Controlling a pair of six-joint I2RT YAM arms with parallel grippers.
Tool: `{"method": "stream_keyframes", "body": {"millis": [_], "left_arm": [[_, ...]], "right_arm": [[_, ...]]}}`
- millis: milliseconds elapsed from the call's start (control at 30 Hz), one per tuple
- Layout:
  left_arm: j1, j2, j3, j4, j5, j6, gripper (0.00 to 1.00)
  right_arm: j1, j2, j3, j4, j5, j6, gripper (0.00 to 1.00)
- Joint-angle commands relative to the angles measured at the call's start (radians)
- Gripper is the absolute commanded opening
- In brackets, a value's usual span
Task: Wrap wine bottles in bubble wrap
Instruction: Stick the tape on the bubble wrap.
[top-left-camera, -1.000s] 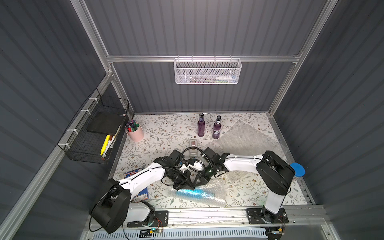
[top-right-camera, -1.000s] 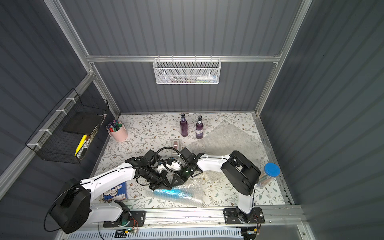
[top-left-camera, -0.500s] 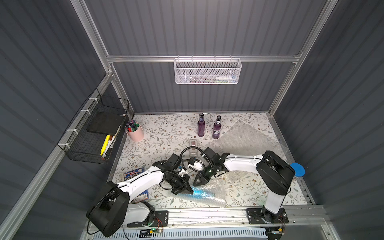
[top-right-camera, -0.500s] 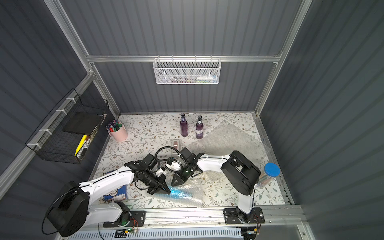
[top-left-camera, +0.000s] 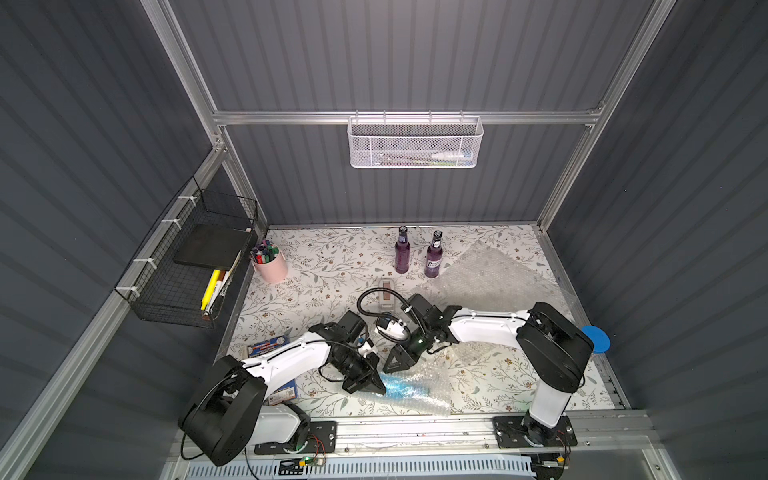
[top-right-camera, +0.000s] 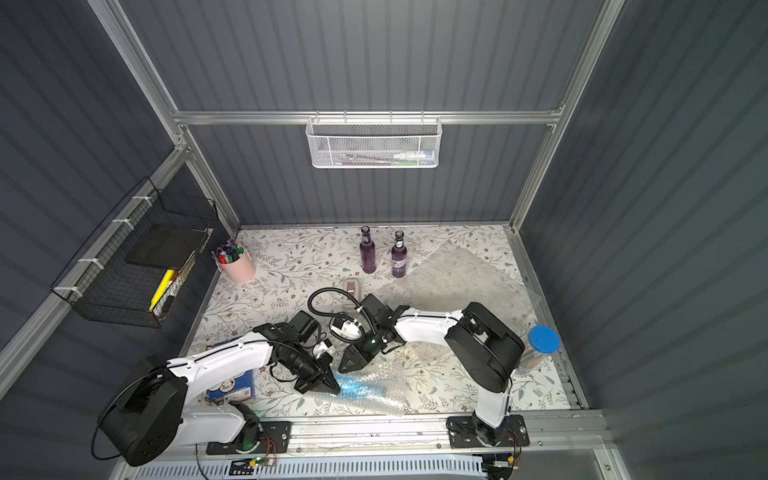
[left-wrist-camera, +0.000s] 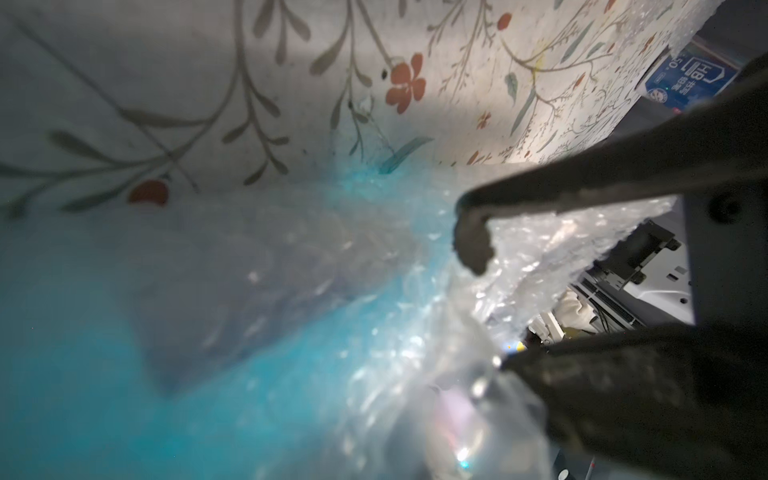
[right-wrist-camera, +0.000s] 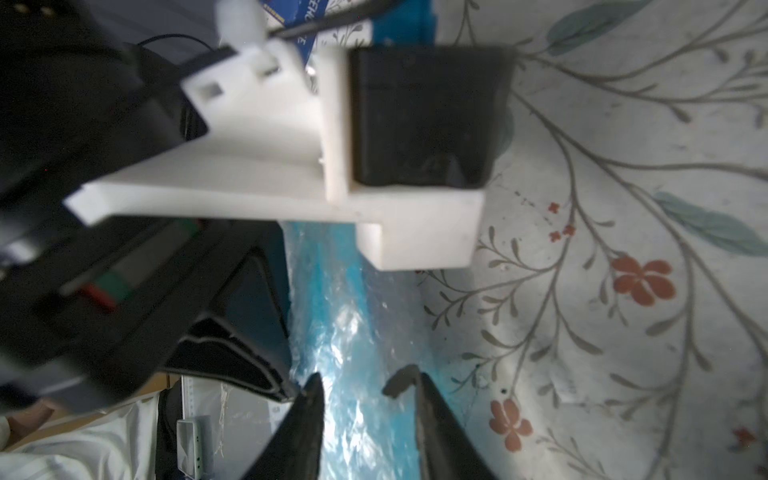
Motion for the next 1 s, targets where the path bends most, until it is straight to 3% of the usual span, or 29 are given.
{"method": "stream_keyframes", "body": {"millis": [0, 133, 300, 667, 867, 967], "left_arm": [[-0.008, 0.032, -0.008, -0.069, -0.161, 0.054, 0.00], [-0.008, 0.033, 0.030, -0.082, -0.168, 0.073, 0.01], [-0.007, 0.017, 0.059, -0.134, -0.167, 0.091, 0.09], [0.001, -0.019, 0.136, -0.224, -0.185, 0.100, 0.24], [0.085, -0.037, 0.212, -0.336, -0.219, 0.180, 0.29], [0.167, -0.053, 0.253, -0.384, -0.243, 0.220, 0.31]], "right_arm": [[-0.001, -0.055, -0.019, -0.023, 0.019, -0.028, 0.51], [-0.003, -0.088, -0.033, -0.068, 0.054, -0.096, 0.58], [0.017, -0.203, -0.075, -0.025, 0.066, -0.165, 0.70], [0.088, -0.120, -0.042, -0.053, 0.140, -0.326, 0.81], [0.151, -0.104, -0.032, -0.097, 0.226, -0.383, 0.82], [0.197, -0.107, -0.033, -0.119, 0.346, -0.411, 0.82]]}}
